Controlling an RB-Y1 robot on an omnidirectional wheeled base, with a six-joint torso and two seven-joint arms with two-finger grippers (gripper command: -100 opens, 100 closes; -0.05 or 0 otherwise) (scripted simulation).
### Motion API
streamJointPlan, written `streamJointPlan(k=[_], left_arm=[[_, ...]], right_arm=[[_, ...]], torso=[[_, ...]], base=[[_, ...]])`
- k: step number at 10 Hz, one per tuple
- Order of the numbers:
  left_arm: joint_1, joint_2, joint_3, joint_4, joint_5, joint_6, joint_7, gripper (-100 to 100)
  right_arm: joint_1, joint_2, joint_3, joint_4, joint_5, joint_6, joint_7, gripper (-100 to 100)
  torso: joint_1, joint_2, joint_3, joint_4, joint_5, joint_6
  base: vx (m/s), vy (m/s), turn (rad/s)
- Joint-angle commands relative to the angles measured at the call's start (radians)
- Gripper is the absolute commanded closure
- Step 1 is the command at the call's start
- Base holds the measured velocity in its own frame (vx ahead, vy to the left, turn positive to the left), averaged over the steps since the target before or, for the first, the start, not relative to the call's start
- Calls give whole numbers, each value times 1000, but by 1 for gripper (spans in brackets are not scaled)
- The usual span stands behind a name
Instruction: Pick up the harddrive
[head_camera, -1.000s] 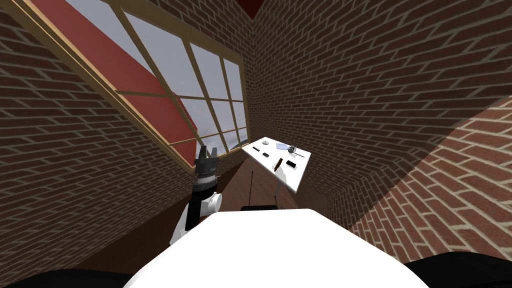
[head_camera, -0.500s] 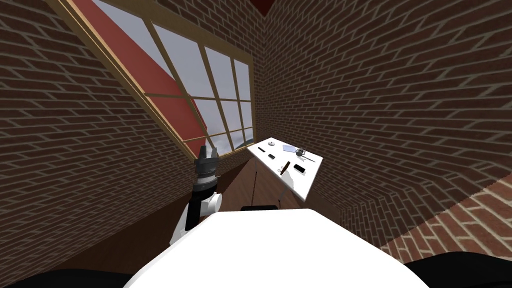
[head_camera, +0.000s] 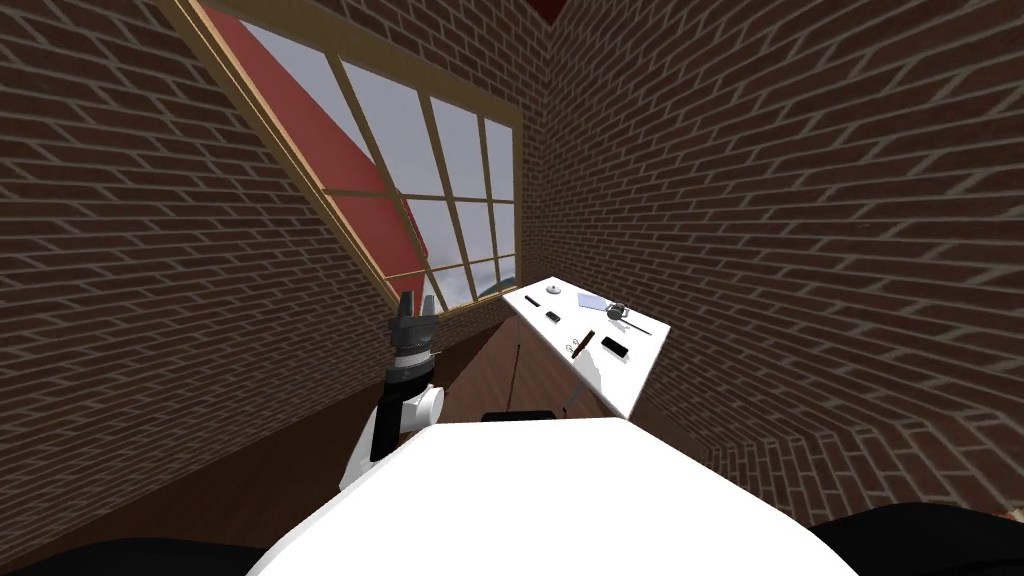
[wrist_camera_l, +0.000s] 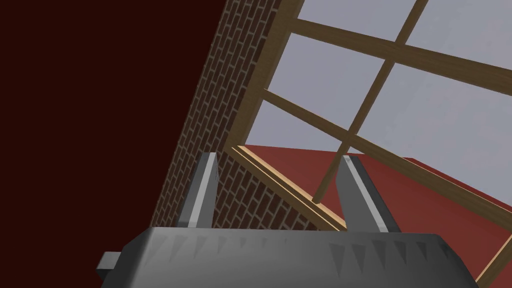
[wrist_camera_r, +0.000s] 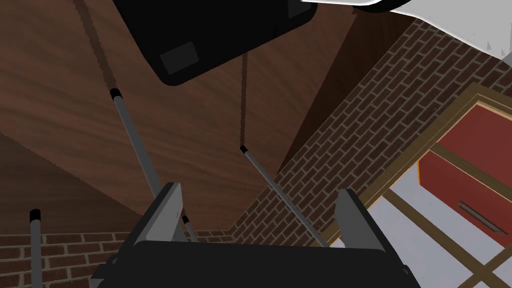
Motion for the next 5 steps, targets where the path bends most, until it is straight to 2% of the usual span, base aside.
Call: streamJointPlan(k=[1, 2, 3, 5], left_arm=[[0, 0, 0, 0, 0, 0, 0, 0], [0, 0, 0, 0, 0, 0, 0, 0], [0, 0, 0, 0, 0, 0, 0, 0], [0, 0, 0, 0, 0, 0, 0, 0]], right_arm=[[-10, -1, 8, 33, 3, -13, 1, -100], [-9, -50, 37, 74, 6, -29, 1, -100], [-9, -51, 37, 85, 6, -29, 1, -100], [-9, -123, 91, 163, 9, -62, 0, -100]], torso=[[0, 0, 0, 0, 0, 0], [0, 2, 1, 0, 0, 0], [0, 1, 1, 0, 0, -1], [0, -1, 0, 0, 0, -1]], base=[[25, 1, -37], [46, 14, 208], [51, 7, 164], [101, 12, 295]])
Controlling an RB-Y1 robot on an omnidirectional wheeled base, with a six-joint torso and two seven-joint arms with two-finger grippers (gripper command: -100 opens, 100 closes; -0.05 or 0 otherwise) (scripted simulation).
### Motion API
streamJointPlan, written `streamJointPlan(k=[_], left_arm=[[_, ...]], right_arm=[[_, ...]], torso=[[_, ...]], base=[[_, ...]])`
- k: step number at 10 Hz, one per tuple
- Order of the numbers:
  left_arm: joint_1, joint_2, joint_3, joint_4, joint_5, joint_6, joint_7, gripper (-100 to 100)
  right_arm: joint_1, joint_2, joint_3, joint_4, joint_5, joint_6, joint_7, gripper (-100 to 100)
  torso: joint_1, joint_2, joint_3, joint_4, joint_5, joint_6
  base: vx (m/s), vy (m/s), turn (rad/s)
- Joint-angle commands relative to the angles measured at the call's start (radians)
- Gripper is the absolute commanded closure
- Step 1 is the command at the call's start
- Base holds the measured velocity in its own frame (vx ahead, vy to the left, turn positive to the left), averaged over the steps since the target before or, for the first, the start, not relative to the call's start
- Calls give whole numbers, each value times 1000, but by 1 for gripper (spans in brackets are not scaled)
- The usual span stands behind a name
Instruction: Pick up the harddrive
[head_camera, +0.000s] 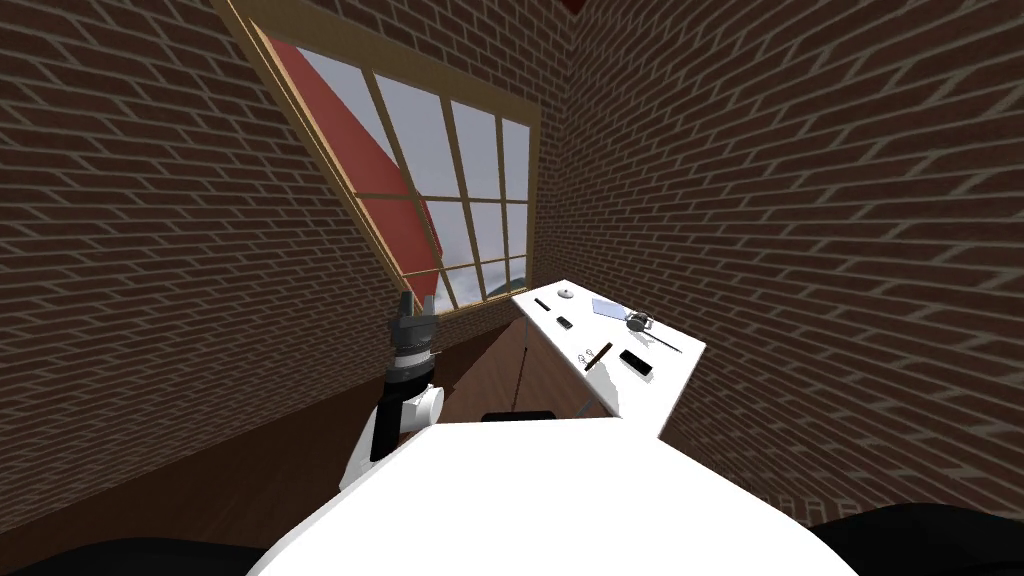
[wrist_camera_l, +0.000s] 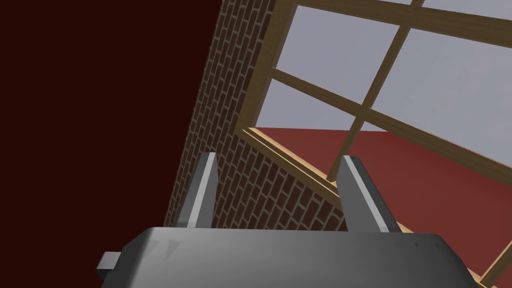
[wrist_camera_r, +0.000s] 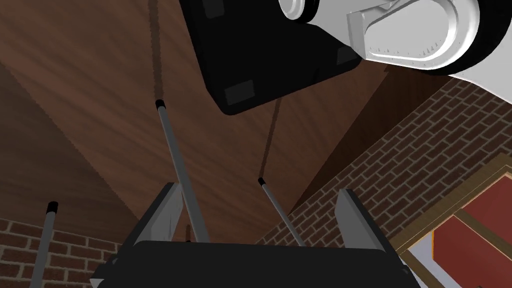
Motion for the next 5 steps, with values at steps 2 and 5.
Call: streamJointPlan(k=[2, 5], left_arm=[[0, 0, 0, 0, 0, 0, 0, 0], [0, 0, 0, 0, 0, 0, 0, 0]], right_arm=[[7, -79, 36, 68, -2, -26, -2, -100], [7, -137, 59, 118, -3, -43, -2, -100]], torso=[[0, 1, 0, 0, 0, 1], [-1, 3, 2, 1, 0, 1]], base=[[84, 1, 134], [60, -14, 133]])
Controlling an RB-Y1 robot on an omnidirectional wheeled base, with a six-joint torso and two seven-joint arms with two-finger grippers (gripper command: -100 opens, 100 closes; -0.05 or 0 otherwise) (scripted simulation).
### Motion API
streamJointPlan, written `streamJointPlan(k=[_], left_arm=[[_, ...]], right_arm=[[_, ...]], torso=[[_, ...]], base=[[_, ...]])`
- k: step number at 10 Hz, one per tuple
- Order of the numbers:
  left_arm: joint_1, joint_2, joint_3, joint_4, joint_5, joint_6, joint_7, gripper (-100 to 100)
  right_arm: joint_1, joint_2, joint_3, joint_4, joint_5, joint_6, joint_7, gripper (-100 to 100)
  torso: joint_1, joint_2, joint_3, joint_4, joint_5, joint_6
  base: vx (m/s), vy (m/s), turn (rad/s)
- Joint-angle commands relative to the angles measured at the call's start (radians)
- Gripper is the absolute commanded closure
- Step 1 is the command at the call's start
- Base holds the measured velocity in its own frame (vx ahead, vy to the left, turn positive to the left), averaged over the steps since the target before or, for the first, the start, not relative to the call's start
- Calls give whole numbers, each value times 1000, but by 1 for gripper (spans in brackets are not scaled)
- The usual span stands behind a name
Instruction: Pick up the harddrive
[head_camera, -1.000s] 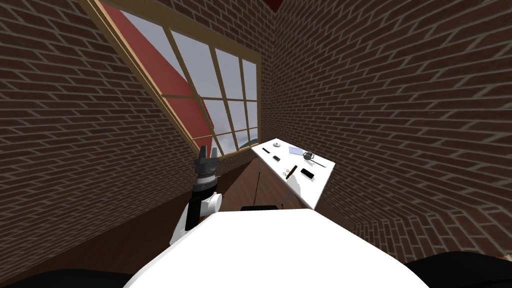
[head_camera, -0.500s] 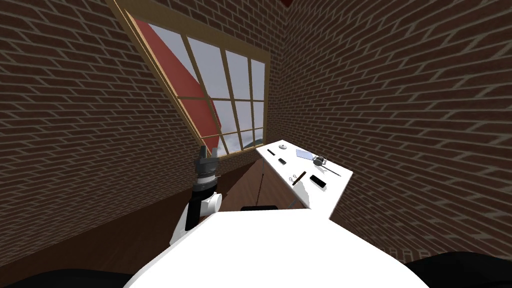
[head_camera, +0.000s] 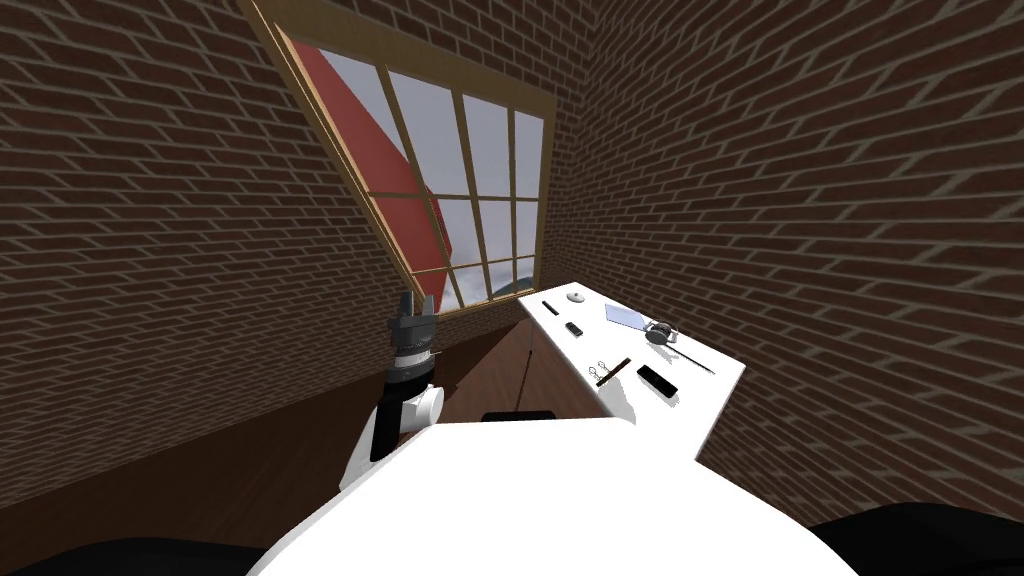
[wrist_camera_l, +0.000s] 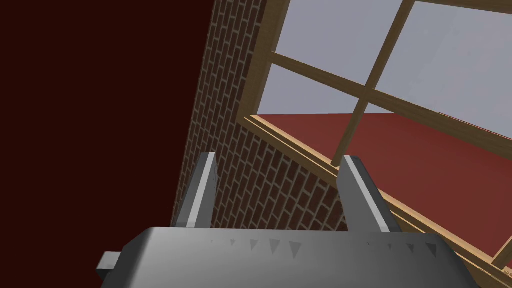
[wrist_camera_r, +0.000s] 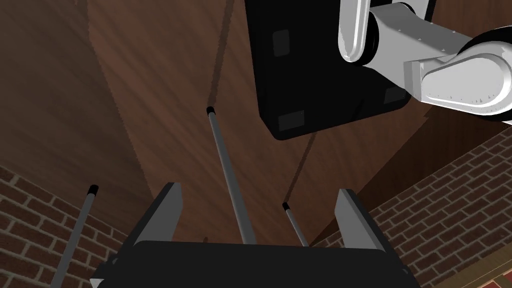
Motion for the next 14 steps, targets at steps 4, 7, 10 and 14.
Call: streamJointPlan(k=[4, 7, 10, 14], left_arm=[[0, 0, 0, 0, 0, 0, 0, 0], [0, 0, 0, 0, 0, 0, 0, 0], [0, 0, 0, 0, 0, 0, 0, 0], [0, 0, 0, 0, 0, 0, 0, 0]], right_arm=[[-18, -115, 63, 110, -4, -45, -10, -100], [-26, -169, 88, 160, -12, -73, -11, -100], [-39, -211, 102, 196, -22, -97, -12, -100], [-74, -262, 109, 236, -42, -131, -14, -100]], torso=[[-1, -5, -3, -1, 0, 0], [1, -5, -3, -1, 0, -1], [2, 0, 0, 0, 0, 0], [2, -9, -5, -2, 0, -1]], base=[[107, -18, 199], [105, -8, 146], [65, 0, 114], [175, -15, 174]])
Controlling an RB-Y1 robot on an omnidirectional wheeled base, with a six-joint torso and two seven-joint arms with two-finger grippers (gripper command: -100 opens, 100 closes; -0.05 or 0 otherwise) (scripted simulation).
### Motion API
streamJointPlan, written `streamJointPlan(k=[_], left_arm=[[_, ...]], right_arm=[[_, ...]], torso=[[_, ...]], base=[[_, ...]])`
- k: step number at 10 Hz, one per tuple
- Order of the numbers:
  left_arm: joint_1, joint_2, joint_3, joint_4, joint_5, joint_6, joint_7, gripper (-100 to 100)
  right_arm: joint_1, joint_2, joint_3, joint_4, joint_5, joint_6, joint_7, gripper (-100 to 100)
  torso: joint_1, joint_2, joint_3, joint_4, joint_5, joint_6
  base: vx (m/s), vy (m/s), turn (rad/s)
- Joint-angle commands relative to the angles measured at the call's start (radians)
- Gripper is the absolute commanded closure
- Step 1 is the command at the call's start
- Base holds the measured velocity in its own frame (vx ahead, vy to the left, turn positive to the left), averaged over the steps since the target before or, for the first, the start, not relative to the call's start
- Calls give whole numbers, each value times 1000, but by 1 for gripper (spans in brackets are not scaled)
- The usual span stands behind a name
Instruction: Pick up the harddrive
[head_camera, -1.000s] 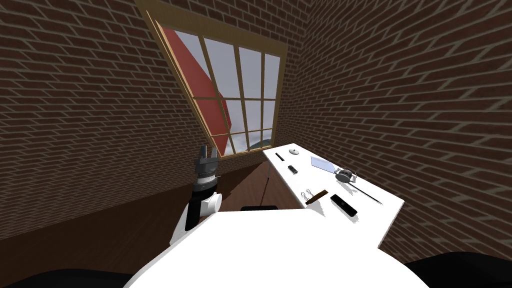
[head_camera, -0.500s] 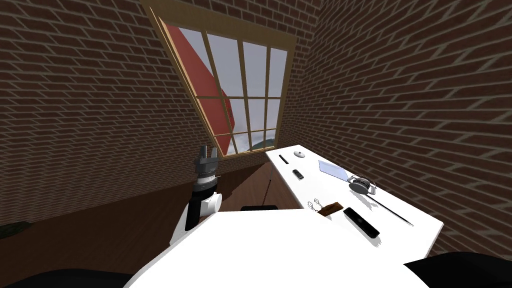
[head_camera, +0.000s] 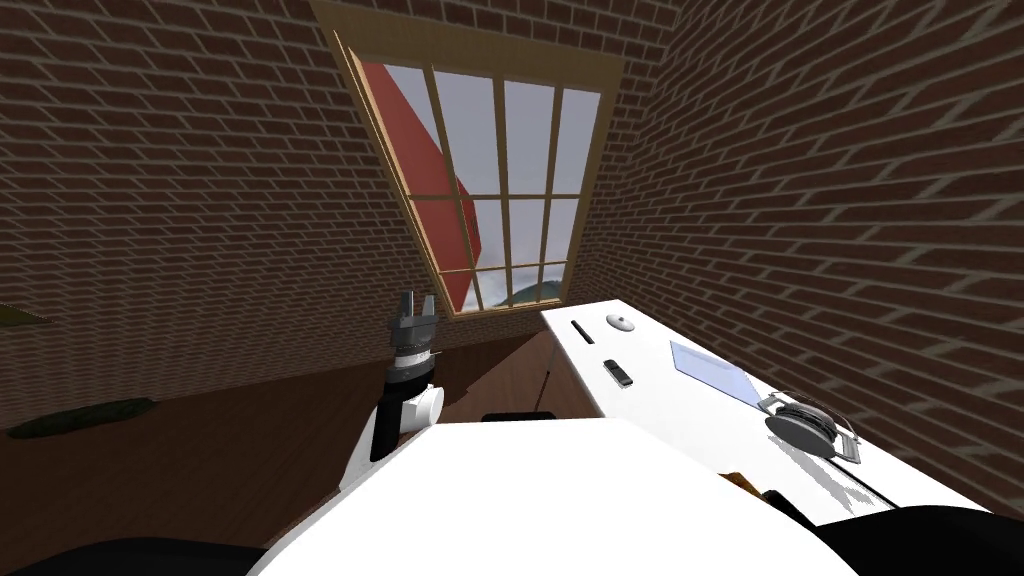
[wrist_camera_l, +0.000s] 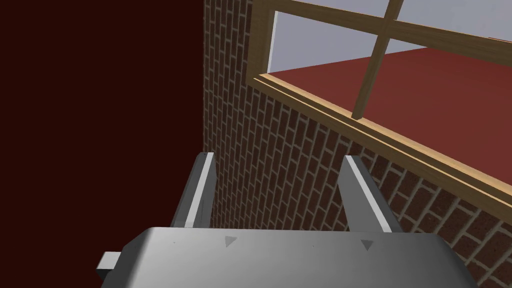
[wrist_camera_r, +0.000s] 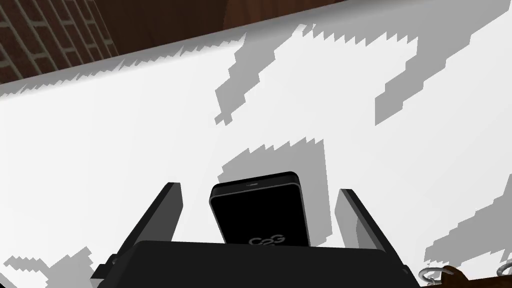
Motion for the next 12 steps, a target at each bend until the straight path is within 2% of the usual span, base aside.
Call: streamJointPlan(k=[1, 2, 3, 4, 5, 7, 8, 10, 11, 12], left_arm=[[0, 0, 0, 0, 0, 0, 0, 0], [0, 0, 0, 0, 0, 0, 0, 0], [0, 0, 0, 0, 0, 0, 0, 0], [-1, 0, 0, 0, 0, 0, 0, 0], [-1, 0, 0, 0, 0, 0, 0, 0], [-1, 0, 0, 0, 0, 0, 0, 0], [-1, 0, 0, 0, 0, 0, 0, 0], [-1, 0, 0, 0, 0, 0, 0, 0], [-1, 0, 0, 0, 0, 0, 0, 0], [-1, 0, 0, 0, 0, 0, 0, 0]], right_arm=[[0, 0, 0, 0, 0, 0, 0, -100], [-1, -2, 0, 1, -1, -3, 0, 0], [-12, 11, 14, 21, -11, -8, -37, -100], [-23, 24, 29, 41, -22, -13, -67, -100], [-23, 24, 29, 41, -22, -13, -74, -100], [-45, 50, 58, 81, -43, -24, -138, -100], [-45, 50, 58, 81, -43, -24, -147, -100], [-67, 75, 88, 121, -64, -35, -210, -100], [-67, 75, 88, 121, -64, -35, -220, -100], [-77, 88, 103, 141, -75, -41, -257, -100]], torso=[[0, 0, 0, 0, 0, 0], [1, 6, 3, 1, 0, 1], [2, 10, 6, 2, 0, 1], [2, 16, 9, 3, 0, 0], [1, 22, 12, 5, 0, 0], [1, 26, 15, 6, 0, 1], [2, 30, 17, 7, 0, 1], [1, 27, 16, 6, 0, 1], [1, 29, 17, 7, 0, 2], [2, 27, 16, 6, 0, 2]], base=[[76, -17, 38], [16, -4, -1], [-89, 1, 290], [-180, -30, 468], [-206, -35, 228], [-241, 1, 419], [-218, 10, 157], [-224, 15, 327], [-185, 36, 227], [-161, 51, 350]])
